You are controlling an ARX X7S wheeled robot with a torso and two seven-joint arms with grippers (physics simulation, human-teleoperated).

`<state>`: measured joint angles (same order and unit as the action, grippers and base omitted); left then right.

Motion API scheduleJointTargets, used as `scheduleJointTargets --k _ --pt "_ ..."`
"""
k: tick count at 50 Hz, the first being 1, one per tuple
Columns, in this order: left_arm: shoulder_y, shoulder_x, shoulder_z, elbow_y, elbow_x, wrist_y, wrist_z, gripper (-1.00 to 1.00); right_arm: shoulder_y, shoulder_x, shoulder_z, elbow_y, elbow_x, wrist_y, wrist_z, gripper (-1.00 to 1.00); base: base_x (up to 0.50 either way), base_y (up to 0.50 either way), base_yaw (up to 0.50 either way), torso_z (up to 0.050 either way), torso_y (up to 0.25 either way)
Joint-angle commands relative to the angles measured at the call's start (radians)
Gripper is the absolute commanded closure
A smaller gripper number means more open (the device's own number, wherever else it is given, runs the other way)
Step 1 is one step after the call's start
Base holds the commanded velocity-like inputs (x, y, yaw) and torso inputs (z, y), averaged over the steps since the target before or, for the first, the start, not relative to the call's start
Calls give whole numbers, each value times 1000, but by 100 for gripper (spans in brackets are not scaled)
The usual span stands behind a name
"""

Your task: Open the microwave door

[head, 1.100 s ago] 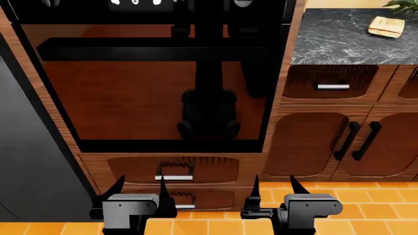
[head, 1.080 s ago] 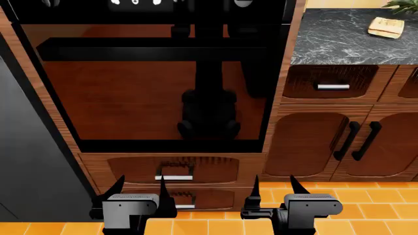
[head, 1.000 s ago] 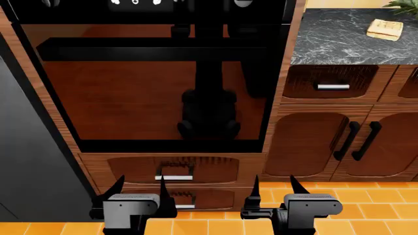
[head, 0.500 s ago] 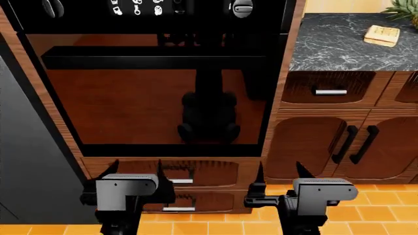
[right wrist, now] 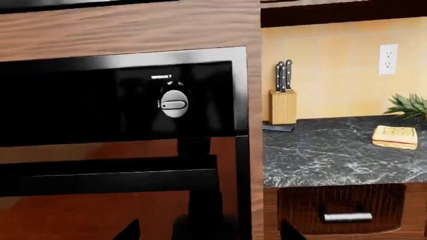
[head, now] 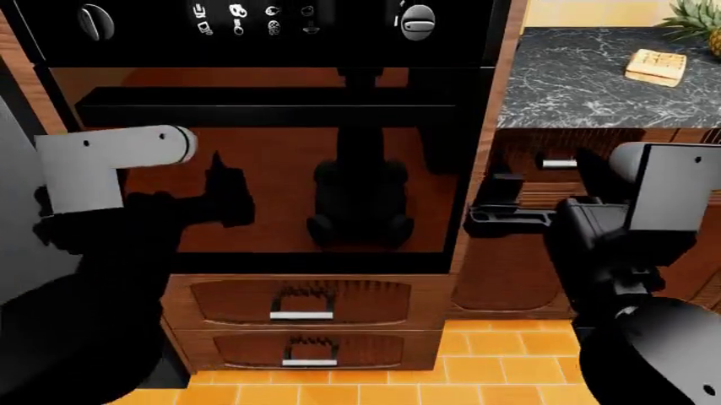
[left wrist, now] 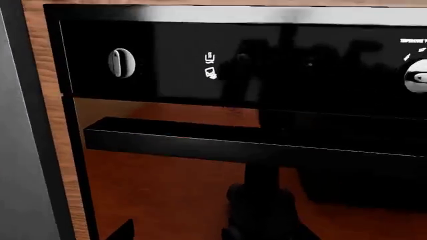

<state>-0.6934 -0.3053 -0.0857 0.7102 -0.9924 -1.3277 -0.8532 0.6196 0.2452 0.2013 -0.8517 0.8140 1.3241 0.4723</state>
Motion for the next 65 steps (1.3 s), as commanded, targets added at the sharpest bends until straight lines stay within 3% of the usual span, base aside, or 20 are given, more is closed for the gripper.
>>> scheduleJointTargets --k 1,13,30,65 --pt "-376 -312 150 -75 -1117 58 -711 -100 353 239 59 74 985 136 698 -100 0 0 0 50 0" --pt "-617 -456 338 -79 -1200 213 -703 -100 512 395 -63 106 1156 46 846 -100 0 0 0 50 0" --pt "-869 -620 440 -83 -1263 331 -694 -100 718 510 -173 186 1331 -105 945 -100 0 -104 0 45 9" --pt "-857 -730 445 -30 -1220 425 -636 -100 727 523 -206 168 1299 -140 915 -100 81 -335 0 0 0"
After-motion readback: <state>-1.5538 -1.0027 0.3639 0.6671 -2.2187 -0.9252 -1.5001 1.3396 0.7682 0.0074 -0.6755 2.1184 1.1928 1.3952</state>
